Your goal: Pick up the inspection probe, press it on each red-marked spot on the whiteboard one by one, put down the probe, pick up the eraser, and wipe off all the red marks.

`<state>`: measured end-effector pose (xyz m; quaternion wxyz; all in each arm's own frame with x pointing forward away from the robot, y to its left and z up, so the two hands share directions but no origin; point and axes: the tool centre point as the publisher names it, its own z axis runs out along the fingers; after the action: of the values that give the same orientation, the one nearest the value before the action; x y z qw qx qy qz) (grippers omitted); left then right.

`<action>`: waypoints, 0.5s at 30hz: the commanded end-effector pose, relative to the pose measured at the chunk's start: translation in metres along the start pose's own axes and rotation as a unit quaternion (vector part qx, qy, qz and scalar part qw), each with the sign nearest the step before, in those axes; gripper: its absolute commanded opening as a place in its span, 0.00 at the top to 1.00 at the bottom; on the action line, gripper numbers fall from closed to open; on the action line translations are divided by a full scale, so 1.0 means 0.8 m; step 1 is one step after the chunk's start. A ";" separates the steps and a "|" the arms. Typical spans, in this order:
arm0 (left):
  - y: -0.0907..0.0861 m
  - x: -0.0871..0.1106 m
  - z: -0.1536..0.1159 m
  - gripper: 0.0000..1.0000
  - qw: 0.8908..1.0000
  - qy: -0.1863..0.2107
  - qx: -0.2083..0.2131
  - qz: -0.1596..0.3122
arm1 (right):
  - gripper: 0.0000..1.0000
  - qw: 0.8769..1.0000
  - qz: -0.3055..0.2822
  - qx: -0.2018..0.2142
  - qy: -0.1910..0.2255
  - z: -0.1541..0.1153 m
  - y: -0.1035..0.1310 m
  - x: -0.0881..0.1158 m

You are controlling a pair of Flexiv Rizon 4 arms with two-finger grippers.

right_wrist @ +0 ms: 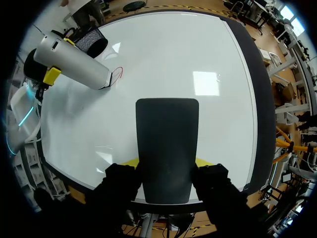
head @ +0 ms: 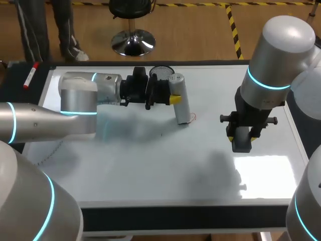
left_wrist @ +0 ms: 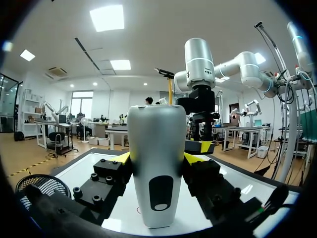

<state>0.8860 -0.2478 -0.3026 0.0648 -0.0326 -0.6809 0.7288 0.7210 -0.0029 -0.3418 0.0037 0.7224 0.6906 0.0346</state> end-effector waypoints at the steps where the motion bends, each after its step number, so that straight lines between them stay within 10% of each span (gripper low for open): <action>1: 0.001 -0.005 0.006 1.00 1.000 0.000 0.002 0.002 | 1.00 1.000 -0.001 0.000 0.001 0.000 0.000 -0.001; 15: -0.003 -0.020 0.023 1.00 1.000 0.013 -0.007 0.005 | 1.00 1.000 -0.001 0.000 0.001 0.000 0.000 -0.001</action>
<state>0.8938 -0.2637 -0.2992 0.0657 -0.0421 -0.6853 0.7241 0.7210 -0.0029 -0.3418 0.0037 0.7224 0.6906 0.0346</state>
